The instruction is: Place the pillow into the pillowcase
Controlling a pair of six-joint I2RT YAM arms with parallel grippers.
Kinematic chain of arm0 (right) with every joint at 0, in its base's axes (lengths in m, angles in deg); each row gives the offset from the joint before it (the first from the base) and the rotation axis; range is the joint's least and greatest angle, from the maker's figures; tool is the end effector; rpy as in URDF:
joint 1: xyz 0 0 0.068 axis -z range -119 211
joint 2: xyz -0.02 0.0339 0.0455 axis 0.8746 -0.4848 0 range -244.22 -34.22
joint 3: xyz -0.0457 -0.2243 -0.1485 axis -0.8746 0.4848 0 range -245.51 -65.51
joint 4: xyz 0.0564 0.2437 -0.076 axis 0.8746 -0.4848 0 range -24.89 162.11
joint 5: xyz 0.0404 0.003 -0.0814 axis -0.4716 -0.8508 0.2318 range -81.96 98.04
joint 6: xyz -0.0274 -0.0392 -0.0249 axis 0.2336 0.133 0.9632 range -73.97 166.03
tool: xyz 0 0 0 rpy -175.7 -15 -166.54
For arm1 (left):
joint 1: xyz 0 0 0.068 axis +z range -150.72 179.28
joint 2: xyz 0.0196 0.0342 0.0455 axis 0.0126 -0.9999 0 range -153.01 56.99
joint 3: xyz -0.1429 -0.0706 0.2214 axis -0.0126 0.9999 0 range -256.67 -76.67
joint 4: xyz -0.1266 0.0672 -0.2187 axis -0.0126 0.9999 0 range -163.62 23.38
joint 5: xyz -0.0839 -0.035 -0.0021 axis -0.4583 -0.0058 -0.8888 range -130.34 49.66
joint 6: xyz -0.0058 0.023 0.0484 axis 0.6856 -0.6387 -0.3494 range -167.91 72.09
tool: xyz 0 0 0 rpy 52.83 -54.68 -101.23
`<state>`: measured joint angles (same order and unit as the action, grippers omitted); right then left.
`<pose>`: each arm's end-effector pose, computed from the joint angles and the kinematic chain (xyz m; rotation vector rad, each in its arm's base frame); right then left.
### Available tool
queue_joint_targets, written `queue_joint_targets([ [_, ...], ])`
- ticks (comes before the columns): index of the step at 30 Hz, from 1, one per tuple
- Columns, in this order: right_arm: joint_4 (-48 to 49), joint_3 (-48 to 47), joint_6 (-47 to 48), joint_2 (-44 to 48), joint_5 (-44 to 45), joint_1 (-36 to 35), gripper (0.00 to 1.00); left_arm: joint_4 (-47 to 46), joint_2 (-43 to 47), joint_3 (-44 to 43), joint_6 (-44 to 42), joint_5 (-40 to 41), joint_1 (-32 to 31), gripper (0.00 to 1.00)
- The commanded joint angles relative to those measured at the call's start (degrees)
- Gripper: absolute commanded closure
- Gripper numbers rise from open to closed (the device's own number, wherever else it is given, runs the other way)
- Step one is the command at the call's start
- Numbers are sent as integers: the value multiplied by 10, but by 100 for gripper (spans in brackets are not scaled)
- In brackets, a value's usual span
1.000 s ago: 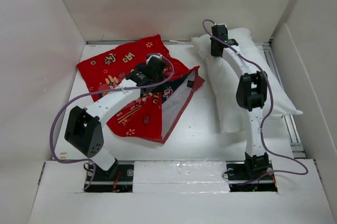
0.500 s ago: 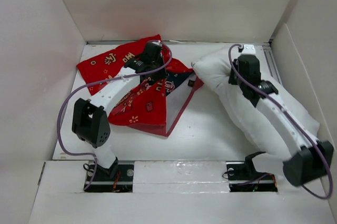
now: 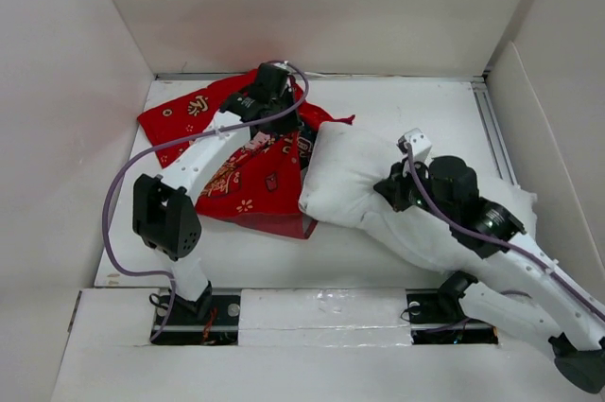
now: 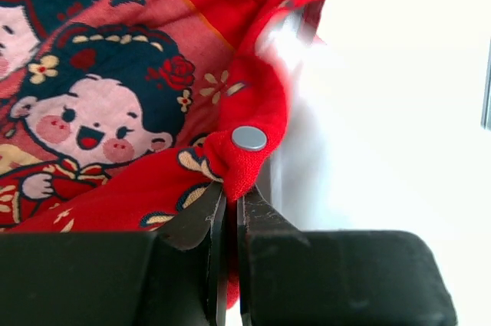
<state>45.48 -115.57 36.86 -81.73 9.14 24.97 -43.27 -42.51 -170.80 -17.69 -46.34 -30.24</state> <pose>0.1489 0.1076 0.3342 -0.4579 1.9720 0.4864 0.3480 -0.2013 0.3468 0.0473 2.2783 -0.6851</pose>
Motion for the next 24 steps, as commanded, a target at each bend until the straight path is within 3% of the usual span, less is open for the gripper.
queue_joint_targets([
  [1,45,-20,6,54,-60,-33,100,5,0,-25,-9,-1,19,100],
  [5,2,-28,11,62,-66,-47,100,5,0,-25,-9,-6,32,100],
  [14,2,-22,-1,10,-58,-58,100,-1,18,-12,-9,-21,39,100],
  [18,33,-22,-16,-3,13,-51,100,-8,40,10,-15,-37,39,100],
  [21,45,-42,-16,-64,24,-24,100,-23,75,52,-15,-50,39,100],
  [23,38,-65,6,-86,0,-24,100,-28,87,57,-15,-39,39,100],
  [24,54,-65,17,-69,-69,-24,100,-23,87,62,-15,-22,39,100],
])
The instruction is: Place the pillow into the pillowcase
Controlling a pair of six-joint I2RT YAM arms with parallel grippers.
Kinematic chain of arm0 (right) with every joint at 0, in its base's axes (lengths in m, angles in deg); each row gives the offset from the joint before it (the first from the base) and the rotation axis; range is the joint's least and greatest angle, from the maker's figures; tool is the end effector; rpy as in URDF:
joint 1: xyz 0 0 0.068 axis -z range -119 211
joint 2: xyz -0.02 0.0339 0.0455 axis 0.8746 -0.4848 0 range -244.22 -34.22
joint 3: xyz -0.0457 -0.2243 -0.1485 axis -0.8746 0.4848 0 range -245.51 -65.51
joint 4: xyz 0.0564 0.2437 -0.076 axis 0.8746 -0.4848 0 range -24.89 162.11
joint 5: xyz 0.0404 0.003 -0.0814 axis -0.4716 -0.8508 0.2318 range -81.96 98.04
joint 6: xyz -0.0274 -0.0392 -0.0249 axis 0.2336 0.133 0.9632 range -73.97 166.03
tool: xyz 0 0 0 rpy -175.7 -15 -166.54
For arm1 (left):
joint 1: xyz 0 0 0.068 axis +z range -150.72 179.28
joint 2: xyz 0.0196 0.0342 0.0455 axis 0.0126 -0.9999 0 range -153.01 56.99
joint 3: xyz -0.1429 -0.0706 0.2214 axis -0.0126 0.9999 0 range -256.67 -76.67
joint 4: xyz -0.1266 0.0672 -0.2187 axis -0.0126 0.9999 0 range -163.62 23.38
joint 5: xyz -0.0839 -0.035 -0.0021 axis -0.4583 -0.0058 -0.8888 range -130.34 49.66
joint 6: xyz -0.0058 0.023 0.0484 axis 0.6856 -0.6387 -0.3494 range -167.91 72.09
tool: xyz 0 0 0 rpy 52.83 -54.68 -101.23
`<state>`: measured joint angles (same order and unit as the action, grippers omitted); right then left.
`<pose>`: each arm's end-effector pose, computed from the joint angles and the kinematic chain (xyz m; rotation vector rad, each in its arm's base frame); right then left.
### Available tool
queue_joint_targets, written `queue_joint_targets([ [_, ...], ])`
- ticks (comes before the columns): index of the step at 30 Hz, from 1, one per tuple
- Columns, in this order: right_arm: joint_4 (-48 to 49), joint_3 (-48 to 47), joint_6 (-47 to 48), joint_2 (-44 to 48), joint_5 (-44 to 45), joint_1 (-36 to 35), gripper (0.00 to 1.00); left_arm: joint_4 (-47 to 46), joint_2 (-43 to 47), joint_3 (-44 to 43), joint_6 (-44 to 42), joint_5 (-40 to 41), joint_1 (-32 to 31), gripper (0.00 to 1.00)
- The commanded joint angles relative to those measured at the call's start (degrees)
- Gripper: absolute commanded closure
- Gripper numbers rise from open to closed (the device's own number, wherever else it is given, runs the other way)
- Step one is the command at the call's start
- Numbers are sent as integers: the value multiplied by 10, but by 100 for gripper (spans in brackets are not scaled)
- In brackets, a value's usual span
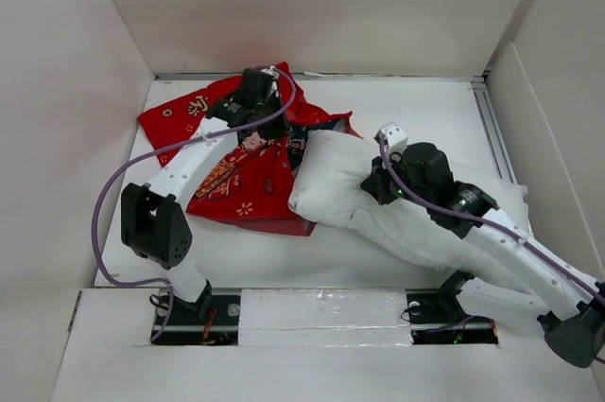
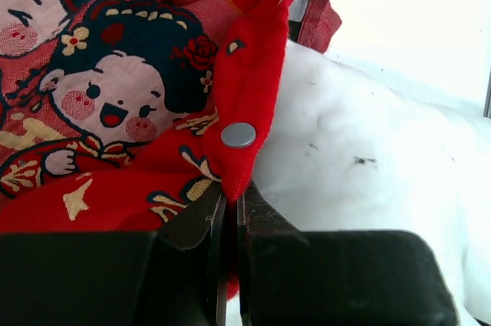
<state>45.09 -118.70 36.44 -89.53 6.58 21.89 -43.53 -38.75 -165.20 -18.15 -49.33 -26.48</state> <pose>0.1642 0.1348 0.3281 -0.5568 2.0511 0.5393 0.3434 -0.1718 0.3388 0.0093 2.3059 -0.6919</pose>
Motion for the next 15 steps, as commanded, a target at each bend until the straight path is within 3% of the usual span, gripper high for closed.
queue_joint_targets([
  [1,102,-8,27,52,-76,1,100,-10,50,6,-10,15,1,100],
  [4,137,19,27,113,-151,-4,100,-4,43,-6,-16,33,1,100],
  [10,-14,-73,40,130,-86,-4,100,-10,-27,-47,-6,7,30,100],
  [15,-51,-79,40,130,-79,-4,100,3,-64,-108,-6,-6,37,100],
])
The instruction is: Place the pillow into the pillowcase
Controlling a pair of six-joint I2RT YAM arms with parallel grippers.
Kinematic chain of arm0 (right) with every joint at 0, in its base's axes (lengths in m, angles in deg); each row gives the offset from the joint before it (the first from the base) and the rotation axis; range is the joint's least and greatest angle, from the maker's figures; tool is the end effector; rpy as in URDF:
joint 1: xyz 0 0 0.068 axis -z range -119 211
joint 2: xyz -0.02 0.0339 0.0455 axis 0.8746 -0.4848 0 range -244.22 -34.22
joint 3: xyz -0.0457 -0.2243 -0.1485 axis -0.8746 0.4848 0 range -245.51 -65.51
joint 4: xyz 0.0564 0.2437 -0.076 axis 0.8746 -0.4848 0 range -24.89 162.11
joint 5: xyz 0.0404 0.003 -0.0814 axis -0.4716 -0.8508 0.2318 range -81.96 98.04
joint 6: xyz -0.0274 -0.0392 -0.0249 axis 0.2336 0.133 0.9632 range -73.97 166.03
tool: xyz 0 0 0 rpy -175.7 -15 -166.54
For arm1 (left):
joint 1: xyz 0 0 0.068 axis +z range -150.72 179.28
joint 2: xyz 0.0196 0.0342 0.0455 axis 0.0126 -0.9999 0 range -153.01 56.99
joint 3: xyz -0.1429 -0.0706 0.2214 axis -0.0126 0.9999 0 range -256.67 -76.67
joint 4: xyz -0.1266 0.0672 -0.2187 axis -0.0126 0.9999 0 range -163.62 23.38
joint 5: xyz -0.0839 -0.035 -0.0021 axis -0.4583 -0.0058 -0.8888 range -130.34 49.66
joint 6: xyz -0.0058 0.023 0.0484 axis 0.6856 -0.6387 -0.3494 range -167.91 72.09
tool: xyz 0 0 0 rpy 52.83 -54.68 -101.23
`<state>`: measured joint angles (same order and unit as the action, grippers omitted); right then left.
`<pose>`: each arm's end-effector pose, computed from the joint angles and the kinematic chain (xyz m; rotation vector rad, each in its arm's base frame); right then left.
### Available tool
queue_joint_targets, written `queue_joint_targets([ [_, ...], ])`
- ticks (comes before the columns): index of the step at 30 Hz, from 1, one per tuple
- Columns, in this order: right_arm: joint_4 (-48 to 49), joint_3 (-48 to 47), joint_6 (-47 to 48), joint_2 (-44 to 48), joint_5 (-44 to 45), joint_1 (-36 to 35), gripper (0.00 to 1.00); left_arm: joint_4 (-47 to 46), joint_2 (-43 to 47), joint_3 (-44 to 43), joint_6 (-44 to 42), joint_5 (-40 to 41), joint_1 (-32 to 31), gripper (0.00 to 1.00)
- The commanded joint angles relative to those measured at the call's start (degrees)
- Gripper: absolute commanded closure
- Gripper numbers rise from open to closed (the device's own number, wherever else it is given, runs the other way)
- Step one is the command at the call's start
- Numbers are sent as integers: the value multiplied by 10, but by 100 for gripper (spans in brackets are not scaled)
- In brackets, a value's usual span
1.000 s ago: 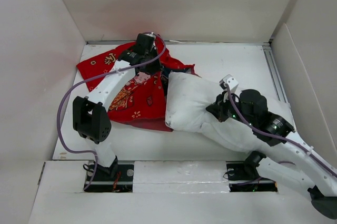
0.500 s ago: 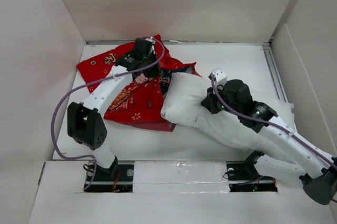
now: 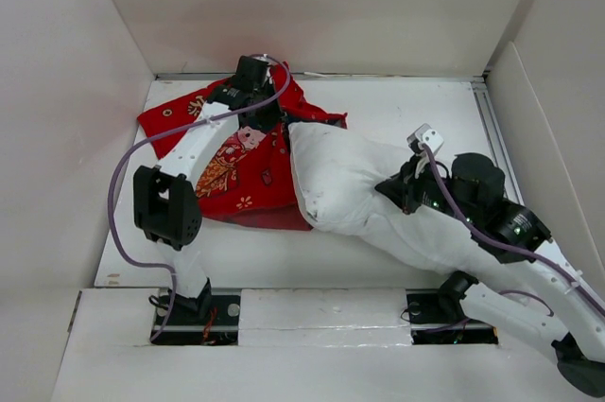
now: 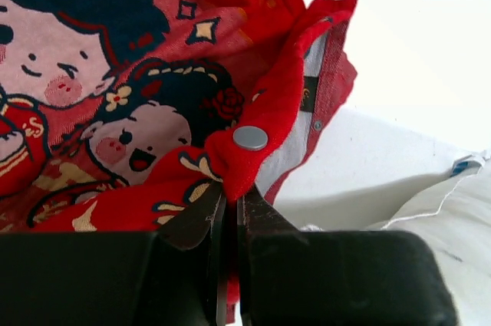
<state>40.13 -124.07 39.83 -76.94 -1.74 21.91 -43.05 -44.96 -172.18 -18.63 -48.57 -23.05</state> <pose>0.1126 0.0994 0.3868 -0.6566 1.7919 0.7014 0.3794 -0.1612 0.3382 -0.0567 2.2881 -0.6445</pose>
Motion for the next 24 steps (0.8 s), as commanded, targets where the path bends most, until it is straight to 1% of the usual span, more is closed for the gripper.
queue_joint_targets([
  [1,-2,-25,6,4,4,-5,100,-2,-2,-38,-1,-14,3,100],
  [5,-7,-15,0,-9,21,1,100,-15,30,-12,-1,-21,3,100],
  [8,11,-9,-12,-24,70,1,100,-15,57,18,4,-21,3,100],
  [9,18,-9,-12,-24,96,7,100,-21,75,40,4,-28,3,100],
  [11,34,-9,-12,-42,110,13,100,-28,95,65,4,-34,3,100],
  [13,60,-15,-7,-75,110,19,100,-34,124,97,4,-34,3,100],
  [16,107,-21,11,-127,116,31,100,-34,153,120,4,-34,3,100],
  [18,126,-35,16,-165,101,47,100,-39,164,132,4,-44,3,100],
  [19,132,-40,23,-211,93,47,100,-39,170,137,4,-44,3,100],
  [20,141,-40,23,-234,69,55,100,-39,177,137,4,-52,3,100],
  [21,148,-48,23,-256,63,55,100,-39,177,137,4,-57,3,100],
  [22,155,-48,23,-290,70,55,100,-39,177,130,4,-64,3,100],
  [23,167,-48,23,-301,82,50,100,-32,184,130,-1,-70,3,100],
  [24,176,-48,23,-308,112,50,100,-31,189,120,-1,-76,-5,100],
])
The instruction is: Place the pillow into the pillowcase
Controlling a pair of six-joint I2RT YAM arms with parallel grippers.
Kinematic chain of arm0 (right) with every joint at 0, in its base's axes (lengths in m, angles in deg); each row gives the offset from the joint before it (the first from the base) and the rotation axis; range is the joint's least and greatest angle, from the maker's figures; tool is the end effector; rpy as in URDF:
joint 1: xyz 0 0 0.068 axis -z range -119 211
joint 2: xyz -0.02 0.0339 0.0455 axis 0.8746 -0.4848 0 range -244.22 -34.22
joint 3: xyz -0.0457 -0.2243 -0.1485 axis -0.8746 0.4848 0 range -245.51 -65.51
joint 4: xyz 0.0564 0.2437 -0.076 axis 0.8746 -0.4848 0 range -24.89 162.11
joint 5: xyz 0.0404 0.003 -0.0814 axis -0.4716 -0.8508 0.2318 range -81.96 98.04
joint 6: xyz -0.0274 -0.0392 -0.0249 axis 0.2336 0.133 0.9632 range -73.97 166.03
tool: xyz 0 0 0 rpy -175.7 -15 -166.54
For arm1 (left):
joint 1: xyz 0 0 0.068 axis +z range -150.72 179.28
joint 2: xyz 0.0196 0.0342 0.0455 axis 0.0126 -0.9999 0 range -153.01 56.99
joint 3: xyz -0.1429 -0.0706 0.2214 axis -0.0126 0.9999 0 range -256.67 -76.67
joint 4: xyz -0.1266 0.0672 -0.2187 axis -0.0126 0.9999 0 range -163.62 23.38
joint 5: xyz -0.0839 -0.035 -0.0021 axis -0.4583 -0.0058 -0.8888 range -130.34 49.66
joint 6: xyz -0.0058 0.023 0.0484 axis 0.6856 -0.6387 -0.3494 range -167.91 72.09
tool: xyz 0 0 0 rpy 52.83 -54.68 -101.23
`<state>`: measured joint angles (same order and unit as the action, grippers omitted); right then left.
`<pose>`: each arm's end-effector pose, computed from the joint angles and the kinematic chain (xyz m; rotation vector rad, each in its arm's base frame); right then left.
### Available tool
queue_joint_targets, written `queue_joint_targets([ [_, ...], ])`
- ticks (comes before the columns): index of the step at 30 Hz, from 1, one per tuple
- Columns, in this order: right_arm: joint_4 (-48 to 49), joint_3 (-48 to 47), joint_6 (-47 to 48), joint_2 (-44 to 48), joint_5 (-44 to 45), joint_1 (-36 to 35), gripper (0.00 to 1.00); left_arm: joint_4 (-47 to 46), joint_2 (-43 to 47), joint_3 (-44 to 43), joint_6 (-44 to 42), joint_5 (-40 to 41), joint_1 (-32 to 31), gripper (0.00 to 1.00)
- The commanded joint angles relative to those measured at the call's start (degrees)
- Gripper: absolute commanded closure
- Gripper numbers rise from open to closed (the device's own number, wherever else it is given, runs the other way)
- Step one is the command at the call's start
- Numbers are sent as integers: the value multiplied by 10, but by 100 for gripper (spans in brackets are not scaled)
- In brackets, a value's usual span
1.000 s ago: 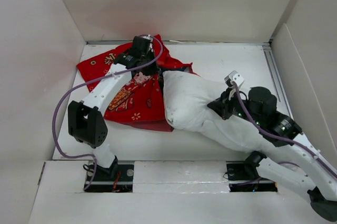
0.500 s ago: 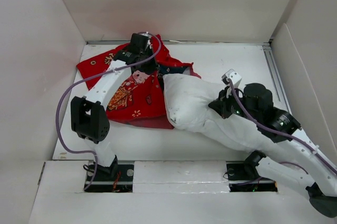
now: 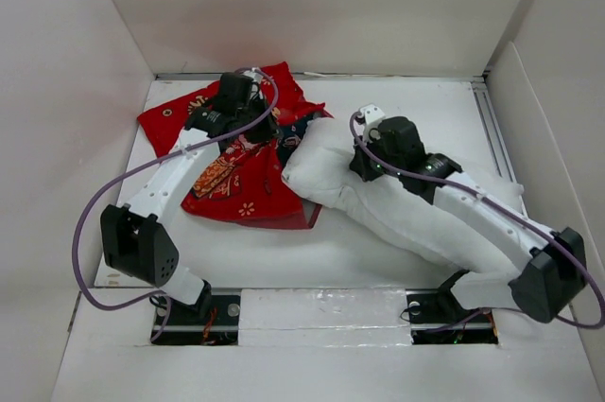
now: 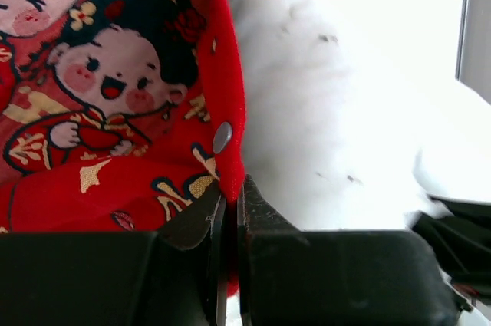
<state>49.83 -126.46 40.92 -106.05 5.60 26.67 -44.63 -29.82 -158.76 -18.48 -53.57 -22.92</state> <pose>0.2313 0.1599 0.3170 -0.5748 2.1055 0.4422 0.3163 -0.1378 0.3565 -0.0025 2.2434 -0.7554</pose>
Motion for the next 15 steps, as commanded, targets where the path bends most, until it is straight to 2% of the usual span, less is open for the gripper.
queue_joint_targets([
  [1,87,-16,6,-17,61,-4,100,-7,37,-24,-3,-26,-13,100],
  [5,127,3,-16,-49,125,-10,100,-11,51,-26,-3,-64,-20,100],
  [10,111,-38,-39,-120,237,-18,100,-17,79,-26,4,-115,-20,100],
  [15,103,-79,-65,-188,317,-40,100,-6,84,-80,10,-154,-20,100],
])
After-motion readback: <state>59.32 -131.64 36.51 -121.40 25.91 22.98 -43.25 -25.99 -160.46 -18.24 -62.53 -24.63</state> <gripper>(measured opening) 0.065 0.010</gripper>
